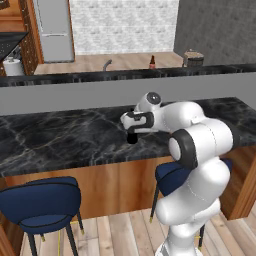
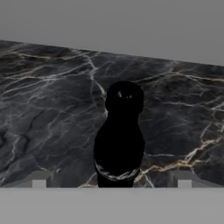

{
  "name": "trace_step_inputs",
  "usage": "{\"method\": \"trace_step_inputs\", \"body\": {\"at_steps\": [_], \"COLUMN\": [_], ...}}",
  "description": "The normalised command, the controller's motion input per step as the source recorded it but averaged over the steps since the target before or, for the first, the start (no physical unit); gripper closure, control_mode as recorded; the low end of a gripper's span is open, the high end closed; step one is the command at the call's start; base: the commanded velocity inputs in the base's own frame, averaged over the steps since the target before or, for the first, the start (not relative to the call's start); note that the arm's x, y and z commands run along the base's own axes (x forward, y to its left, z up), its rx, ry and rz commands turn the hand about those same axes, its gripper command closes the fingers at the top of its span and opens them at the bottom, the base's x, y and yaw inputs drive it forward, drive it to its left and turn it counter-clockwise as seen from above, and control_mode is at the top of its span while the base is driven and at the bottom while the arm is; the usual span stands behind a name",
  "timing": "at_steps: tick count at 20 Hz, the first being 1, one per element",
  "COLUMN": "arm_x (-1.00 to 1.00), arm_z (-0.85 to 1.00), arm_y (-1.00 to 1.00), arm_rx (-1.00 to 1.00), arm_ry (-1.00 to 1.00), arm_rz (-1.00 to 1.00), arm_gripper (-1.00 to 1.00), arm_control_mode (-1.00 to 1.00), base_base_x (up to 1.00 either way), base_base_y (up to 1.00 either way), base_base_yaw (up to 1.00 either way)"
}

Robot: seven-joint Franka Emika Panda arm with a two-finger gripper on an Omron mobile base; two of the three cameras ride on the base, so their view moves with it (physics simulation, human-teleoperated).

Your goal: Place the large bottle from the dining counter next to the other large bottle outside the sink, and place the small bottle from the dining counter next to the other small bottle inside the sink.

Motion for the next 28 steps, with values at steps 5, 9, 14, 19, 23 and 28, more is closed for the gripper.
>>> {"method": "trace_step_inputs", "body": {"at_steps": [5,9,14,19,23,28], "arm_x": [0.27,0.27,0.29,0.24,0.22,0.19], "arm_z": [-0.11,-0.16,-0.18,-0.16,-0.16,-0.12], "arm_y": [0.00,0.00,0.00,0.00,0.00,0.00], "arm_rx": [0.00,0.00,0.00,0.00,0.00,0.00], "arm_ry": [-0.01,-0.01,-0.02,-0.02,-0.02,-0.02], "arm_rz": [0.00,0.00,0.00,0.00,0.00,0.00], "arm_gripper": [-1.00,-1.00,-1.00,-1.00,-1.00,1.00], "arm_control_mode": [-1.00,-1.00,-1.00,-1.00,-1.00,-1.00], "base_base_x": [0.00,0.00,0.00,0.00,0.00,0.00], "base_base_y": [0.00,0.00,0.00,0.00,0.00,0.00], "base_base_yaw": [0.00,0.00,0.00,0.00,0.00,0.00]}}
